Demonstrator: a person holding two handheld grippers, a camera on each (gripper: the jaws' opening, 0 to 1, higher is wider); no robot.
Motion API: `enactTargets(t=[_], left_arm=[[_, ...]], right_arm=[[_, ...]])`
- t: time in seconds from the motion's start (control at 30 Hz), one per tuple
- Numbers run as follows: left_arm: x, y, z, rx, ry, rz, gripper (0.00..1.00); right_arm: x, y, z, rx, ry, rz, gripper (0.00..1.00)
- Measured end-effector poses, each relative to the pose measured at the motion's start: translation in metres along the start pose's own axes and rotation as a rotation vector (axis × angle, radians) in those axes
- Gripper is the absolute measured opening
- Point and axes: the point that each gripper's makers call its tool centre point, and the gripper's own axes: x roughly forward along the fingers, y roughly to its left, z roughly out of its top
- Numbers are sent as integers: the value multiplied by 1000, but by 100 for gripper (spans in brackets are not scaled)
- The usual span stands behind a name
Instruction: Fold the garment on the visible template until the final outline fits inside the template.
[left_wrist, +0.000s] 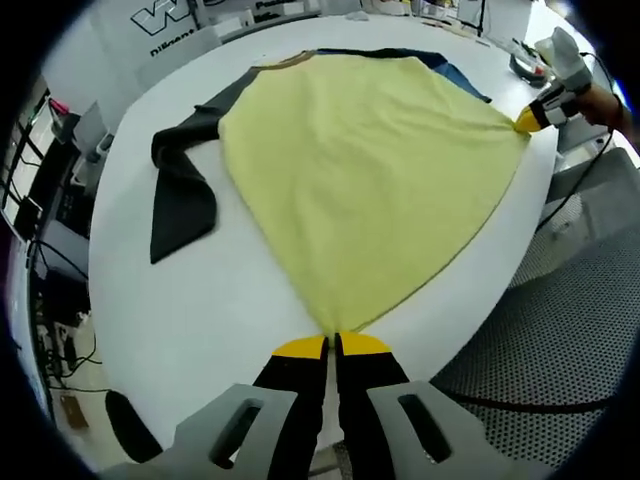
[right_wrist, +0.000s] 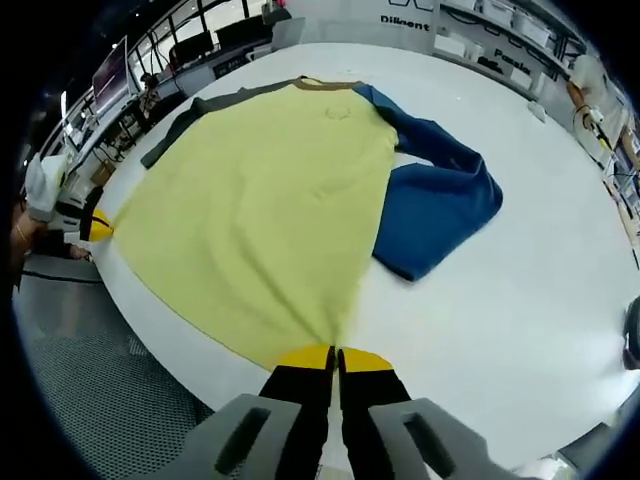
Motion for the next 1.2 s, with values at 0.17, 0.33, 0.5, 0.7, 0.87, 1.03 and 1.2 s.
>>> enactTargets(t=[0.17,0.33,0.5,0.7,0.87,1.03,1.2], left_arm=[[0,0,-2,42,23,9,3],[-1,3,-5,39,42,28,3],[-2,4,-6,27,37,30,3],[-2,3,-8,16,33,30,3],[-2,2,-8,10,31,24,3],[-2,2,-7,17,28,23,8],[-4,4,-6,-104,-22,29,21]], right_arm=[[0,2,-2,-8,9,6,0],[0,3,-3,-7,15,8,0],[0,5,-5,-12,25,16,0],[0,5,-6,-40,33,11,0],[1,6,-8,-54,41,9,0],[2,5,-8,-73,42,10,0],[-2,2,4,-21,-22,6,17]])
